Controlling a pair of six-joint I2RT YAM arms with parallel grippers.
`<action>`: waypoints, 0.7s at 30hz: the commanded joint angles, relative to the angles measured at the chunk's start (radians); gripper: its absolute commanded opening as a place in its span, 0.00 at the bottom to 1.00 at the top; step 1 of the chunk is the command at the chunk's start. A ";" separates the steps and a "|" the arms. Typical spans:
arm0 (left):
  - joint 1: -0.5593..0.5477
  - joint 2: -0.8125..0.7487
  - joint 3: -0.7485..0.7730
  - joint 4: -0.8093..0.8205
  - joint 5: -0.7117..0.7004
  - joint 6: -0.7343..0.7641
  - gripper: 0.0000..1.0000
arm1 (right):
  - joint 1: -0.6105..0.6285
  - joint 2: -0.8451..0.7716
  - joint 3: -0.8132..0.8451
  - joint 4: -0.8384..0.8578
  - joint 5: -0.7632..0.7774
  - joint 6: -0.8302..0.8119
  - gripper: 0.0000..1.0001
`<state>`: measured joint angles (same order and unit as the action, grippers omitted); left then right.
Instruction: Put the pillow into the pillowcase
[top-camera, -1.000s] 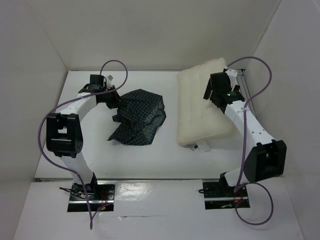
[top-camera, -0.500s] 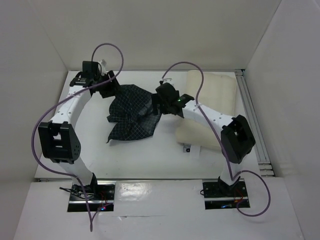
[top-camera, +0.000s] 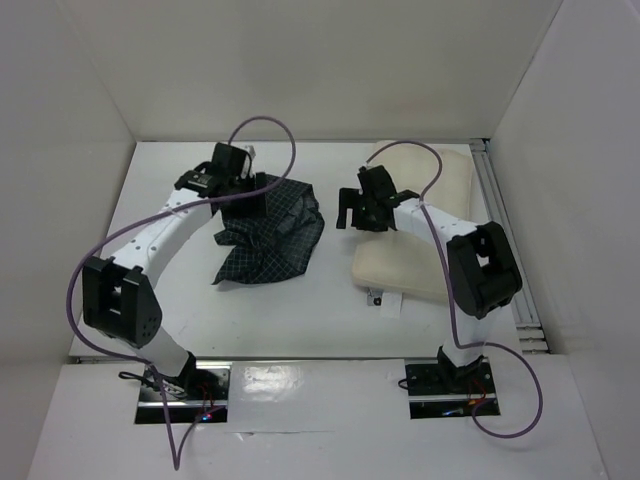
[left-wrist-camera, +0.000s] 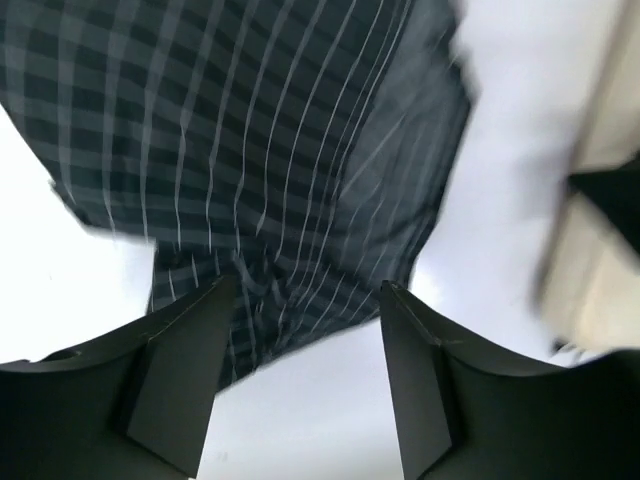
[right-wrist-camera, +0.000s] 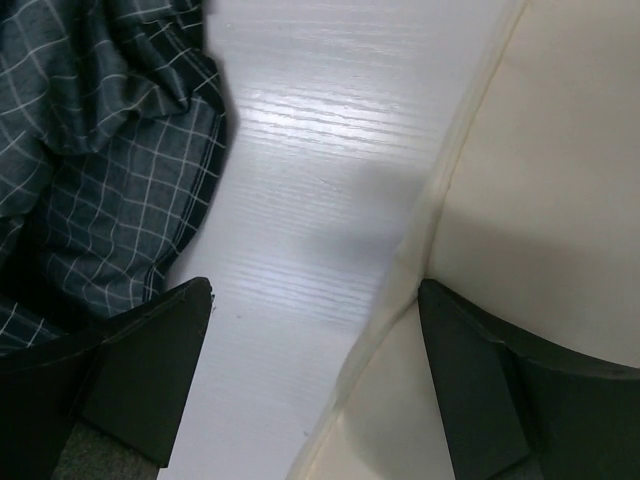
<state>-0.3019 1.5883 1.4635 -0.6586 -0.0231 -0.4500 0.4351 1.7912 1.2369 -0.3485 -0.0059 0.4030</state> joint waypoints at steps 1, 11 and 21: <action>-0.006 0.015 -0.074 -0.010 -0.029 -0.027 0.77 | -0.001 -0.081 -0.050 0.014 -0.031 0.014 0.92; -0.016 0.280 0.007 -0.001 0.037 -0.015 0.70 | -0.012 -0.206 -0.125 0.002 -0.020 0.023 0.97; -0.016 0.337 0.095 -0.058 0.098 -0.006 0.16 | -0.030 -0.233 -0.105 -0.018 -0.002 0.023 0.98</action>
<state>-0.3149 1.9423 1.5074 -0.6922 0.0566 -0.4755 0.4198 1.5921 1.1213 -0.3382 -0.0273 0.4225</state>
